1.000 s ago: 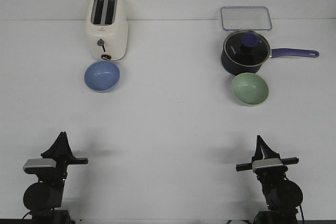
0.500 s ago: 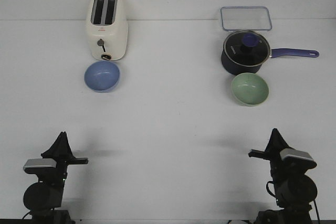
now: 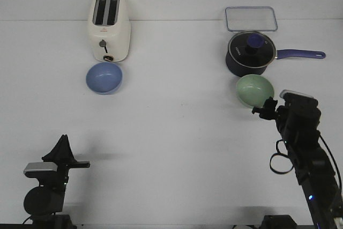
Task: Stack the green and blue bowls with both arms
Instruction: 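Reach the right gripper forward to the rim of the pale green bowl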
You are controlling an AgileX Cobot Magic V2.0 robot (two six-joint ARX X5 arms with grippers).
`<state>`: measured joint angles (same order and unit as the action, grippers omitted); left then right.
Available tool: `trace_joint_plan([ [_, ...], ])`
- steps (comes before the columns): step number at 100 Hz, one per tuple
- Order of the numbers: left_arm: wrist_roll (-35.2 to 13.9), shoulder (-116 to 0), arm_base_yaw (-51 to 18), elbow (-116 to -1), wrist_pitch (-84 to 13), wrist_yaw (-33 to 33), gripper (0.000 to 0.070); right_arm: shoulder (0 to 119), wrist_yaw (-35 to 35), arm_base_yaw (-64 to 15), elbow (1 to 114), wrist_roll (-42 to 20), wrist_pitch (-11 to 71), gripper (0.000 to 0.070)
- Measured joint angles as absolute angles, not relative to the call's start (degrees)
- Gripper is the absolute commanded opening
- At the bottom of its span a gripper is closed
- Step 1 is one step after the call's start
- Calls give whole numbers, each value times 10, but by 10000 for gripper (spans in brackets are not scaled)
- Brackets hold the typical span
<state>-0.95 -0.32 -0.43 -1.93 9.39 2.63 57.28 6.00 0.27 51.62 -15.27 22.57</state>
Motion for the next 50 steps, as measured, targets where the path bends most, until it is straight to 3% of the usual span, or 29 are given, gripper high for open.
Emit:
trace_joint_plan([
  [6,-10,-3,-4,-19,94,26,13,613,60,12,544,-147,233,479],
  [50,-10,-3,-4,-19,94,26,13,881,7,84,667,-107,251,479],
])
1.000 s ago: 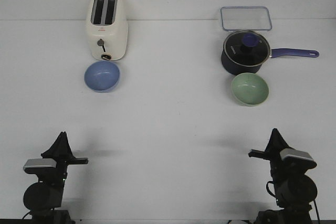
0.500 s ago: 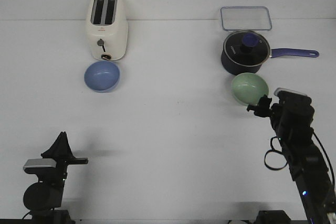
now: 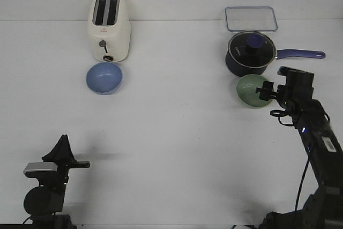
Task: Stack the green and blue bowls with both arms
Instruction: 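Reach the right gripper forward to the rim of the pale green bowl, then grip the green bowl rim with the right gripper and lift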
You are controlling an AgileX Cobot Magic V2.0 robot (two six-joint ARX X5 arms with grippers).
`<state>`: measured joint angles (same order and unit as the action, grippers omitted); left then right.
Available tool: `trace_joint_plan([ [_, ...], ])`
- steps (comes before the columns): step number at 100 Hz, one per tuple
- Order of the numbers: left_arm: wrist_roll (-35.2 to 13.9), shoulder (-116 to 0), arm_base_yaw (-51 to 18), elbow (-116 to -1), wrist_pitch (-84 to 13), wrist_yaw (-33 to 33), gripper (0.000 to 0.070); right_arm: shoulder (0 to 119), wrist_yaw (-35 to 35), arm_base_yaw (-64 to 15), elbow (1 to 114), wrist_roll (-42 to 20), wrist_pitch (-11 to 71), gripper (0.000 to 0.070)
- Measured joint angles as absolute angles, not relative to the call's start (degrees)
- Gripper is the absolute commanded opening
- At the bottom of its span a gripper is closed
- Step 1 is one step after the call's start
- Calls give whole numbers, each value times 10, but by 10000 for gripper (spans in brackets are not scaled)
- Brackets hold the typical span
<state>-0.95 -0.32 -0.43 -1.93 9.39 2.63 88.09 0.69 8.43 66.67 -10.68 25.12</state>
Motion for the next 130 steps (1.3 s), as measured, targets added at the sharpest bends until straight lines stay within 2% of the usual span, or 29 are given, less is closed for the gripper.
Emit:
trace_joint_plan([
  [26,-10,-3,-4,-19,94,26,13,968,-2,90,706,-98,255,477],
  [30,-10,-3,-4,-19,94,26,13,977,-3,90,712,-95,254,459],
  [34,-10,-3,-4,-19,94,26,13,984,-5,90,716,-93,252,407],
  [46,-10,-3,-4,-19,94,26,13,997,-16,90,717,-92,255,168],
  [62,-10,-3,-4,-19,94,26,13,999,-20,93,717,-87,265,0],
  [93,-10,-3,-4,-19,94,26,13,974,-53,96,719,-77,274,0],
  [112,-10,-3,-4,-19,94,26,13,885,-97,96,719,-77,309,0],
  [130,-10,-3,-4,-19,94,26,13,810,-166,84,719,-78,372,0],
])
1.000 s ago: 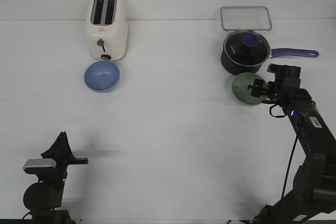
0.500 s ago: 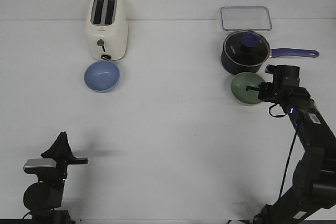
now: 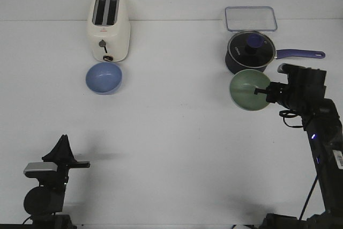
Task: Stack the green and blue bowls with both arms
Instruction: 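Grip the green bowl rim with the right gripper and lift, then carry the green bowl toward the robot and set it down centrally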
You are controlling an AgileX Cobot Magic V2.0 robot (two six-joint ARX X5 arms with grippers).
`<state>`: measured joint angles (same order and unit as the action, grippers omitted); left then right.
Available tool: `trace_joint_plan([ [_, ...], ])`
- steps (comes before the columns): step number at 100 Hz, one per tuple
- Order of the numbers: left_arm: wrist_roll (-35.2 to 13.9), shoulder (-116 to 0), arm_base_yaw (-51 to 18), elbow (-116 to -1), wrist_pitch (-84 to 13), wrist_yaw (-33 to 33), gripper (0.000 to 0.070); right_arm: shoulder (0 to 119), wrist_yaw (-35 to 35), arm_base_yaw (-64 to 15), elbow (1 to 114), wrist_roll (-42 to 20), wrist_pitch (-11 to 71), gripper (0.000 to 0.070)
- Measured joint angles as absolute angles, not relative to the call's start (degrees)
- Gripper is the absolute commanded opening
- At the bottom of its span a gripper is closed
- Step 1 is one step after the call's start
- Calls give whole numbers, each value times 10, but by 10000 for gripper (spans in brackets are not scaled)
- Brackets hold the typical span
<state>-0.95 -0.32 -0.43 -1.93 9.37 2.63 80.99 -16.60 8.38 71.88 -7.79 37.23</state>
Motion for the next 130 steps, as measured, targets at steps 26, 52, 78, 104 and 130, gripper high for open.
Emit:
trace_joint_plan([
  [26,-10,-3,-4,-19,94,26,13,728,-193,-23,691,-81,405,0],
  [52,-10,-3,-4,-19,95,26,14,710,-173,-168,629,-104,404,0],
  [78,-11,-3,-4,-19,97,26,13,711,-119,-272,547,-133,339,0],
  [104,-53,-3,-4,-19,97,26,13,729,-117,-300,478,-149,301,0],
  [130,-118,-3,-4,-19,97,26,12,767,-117,-312,474,-150,290,0],
])
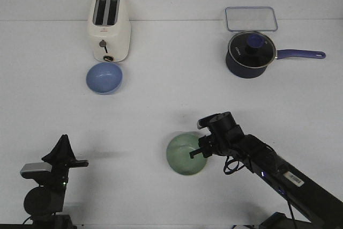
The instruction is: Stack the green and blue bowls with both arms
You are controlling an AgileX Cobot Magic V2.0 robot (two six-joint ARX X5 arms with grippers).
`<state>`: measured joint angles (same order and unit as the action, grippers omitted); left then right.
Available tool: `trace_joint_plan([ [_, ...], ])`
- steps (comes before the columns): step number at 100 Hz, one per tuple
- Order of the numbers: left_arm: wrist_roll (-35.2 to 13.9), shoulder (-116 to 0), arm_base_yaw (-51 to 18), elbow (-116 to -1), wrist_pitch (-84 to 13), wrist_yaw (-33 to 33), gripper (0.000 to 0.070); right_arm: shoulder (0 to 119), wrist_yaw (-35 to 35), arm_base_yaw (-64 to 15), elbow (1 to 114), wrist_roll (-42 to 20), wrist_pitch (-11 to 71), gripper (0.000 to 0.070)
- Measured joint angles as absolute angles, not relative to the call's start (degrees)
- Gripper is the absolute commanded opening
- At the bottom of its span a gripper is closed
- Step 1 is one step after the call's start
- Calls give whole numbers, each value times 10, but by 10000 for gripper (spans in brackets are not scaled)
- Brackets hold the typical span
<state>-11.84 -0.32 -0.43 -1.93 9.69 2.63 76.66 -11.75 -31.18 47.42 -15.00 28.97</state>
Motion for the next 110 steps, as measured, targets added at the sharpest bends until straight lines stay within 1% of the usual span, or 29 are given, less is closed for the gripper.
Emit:
trace_joint_plan([
  [8,-138,-3,-4,-19,97,26,12,777,-118,-315,474,-150,284,1],
  [13,-148,-3,-4,-19,97,26,12,778,-118,-315,474,-150,282,30],
  [17,-156,-3,-4,-19,97,26,11,778,-119,-315,474,-150,281,96],
  [26,-177,-3,-4,-20,97,26,11,778,-120,-315,474,-150,279,300],
  [29,-187,-3,-4,-20,97,26,11,777,-120,-315,474,-150,280,340],
  [31,-194,-3,-4,-20,97,26,11,776,-120,-314,474,-150,280,354],
  [41,-238,-3,-4,-21,96,26,12,751,-120,-308,474,-150,287,356],
  [55,-296,-4,-4,-43,75,26,12,669,-120,-290,478,-150,300,356],
  [71,-315,-50,-4,-110,-10,26,13,578,-107,-246,480,-149,318,356],
  [80,-316,-111,-4,-148,-45,23,12,542,-101,-221,480,-146,322,356],
  [89,-303,-195,-4,-193,-53,0,12,519,-101,-204,480,-142,324,356],
  [99,-270,-308,-4,-263,-71,-15,12,514,-103,-193,480,-136,331,356],
  [110,-219,-446,-4,-353,-96,-15,14,514,-103,-191,480,-128,343,356],
])
